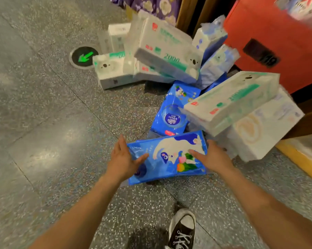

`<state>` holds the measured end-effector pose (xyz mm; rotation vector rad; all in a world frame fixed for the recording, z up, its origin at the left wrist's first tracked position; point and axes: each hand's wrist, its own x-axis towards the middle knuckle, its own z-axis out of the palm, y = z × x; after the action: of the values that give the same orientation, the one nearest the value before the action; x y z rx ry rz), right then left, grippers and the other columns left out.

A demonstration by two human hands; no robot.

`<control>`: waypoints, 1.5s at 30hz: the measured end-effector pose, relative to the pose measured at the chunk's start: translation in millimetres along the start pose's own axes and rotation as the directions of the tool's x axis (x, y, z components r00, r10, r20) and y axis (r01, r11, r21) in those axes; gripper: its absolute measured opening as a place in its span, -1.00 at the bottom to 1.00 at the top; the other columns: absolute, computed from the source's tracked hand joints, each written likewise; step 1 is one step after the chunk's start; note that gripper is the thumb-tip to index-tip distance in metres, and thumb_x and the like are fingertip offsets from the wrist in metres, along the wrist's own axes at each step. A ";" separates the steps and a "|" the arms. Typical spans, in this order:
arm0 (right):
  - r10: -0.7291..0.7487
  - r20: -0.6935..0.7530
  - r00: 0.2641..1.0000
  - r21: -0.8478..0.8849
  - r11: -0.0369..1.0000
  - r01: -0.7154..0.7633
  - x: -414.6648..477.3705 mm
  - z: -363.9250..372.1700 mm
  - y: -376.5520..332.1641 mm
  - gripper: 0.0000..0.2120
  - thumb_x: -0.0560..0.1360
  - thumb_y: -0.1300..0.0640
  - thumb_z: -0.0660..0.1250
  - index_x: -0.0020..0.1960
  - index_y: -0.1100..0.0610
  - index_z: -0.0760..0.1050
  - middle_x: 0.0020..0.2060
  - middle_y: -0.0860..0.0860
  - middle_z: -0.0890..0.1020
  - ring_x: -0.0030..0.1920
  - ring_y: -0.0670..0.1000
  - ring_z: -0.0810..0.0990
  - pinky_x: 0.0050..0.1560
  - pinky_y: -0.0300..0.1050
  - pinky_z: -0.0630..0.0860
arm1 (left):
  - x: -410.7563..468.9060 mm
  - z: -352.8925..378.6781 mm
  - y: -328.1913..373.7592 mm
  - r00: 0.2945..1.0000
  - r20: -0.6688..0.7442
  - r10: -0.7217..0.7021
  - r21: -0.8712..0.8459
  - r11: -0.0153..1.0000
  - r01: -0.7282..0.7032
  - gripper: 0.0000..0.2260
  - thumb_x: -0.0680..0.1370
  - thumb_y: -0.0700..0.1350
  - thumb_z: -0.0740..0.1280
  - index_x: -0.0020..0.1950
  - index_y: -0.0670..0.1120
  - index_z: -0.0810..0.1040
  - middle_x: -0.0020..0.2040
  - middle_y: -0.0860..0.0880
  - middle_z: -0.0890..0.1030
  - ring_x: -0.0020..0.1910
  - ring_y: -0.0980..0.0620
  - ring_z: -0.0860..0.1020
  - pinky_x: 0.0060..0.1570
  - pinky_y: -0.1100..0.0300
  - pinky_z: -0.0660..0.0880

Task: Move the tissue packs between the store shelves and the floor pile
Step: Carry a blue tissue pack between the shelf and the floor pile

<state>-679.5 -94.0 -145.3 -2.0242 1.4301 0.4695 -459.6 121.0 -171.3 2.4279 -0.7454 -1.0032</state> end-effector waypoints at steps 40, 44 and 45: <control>-0.432 -0.216 0.876 0.624 0.629 0.464 -397.0 -430.2 -462.9 -0.78 0.44 0.03 0.54 0.04 0.00 0.59 -0.05 -0.07 0.73 -0.17 -0.16 0.71 -0.16 -0.17 0.60 | -321.7 -659.8 175.8 0.875 -0.417 -0.245 -0.585 0.809 -0.052 -0.34 0.27 0.36 0.53 0.18 0.01 0.46 -0.01 0.07 0.64 -0.09 0.06 0.63 -0.02 0.02 0.60; -0.523 -0.206 0.827 0.595 0.605 0.530 -440.5 -481.7 -533.6 -0.64 0.39 -0.11 0.55 0.10 0.01 0.57 -0.05 -0.07 0.73 -0.15 -0.05 0.73 -0.11 -0.06 0.65 | -360.1 -738.8 186.4 0.826 -0.503 -0.257 -0.594 0.796 -0.114 -0.37 0.30 0.33 0.53 0.19 0.03 0.45 0.01 0.09 0.62 -0.04 0.06 0.63 0.03 -0.01 0.61; -0.547 -0.189 0.816 0.598 0.595 0.537 -444.5 -491.0 -552.5 -0.58 0.38 -0.13 0.55 0.14 0.02 0.56 -0.03 -0.06 0.74 -0.14 -0.04 0.74 -0.09 -0.04 0.66 | -366.4 -758.0 184.4 0.816 -0.519 -0.255 -0.594 0.794 -0.130 -0.38 0.30 0.32 0.54 0.19 0.02 0.46 0.02 0.08 0.63 -0.04 0.06 0.63 0.03 -0.01 0.61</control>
<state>-349.6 30.0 641.9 -1.7362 0.7164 -0.2519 -180.3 326.0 617.9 1.9926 -0.0800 -0.3656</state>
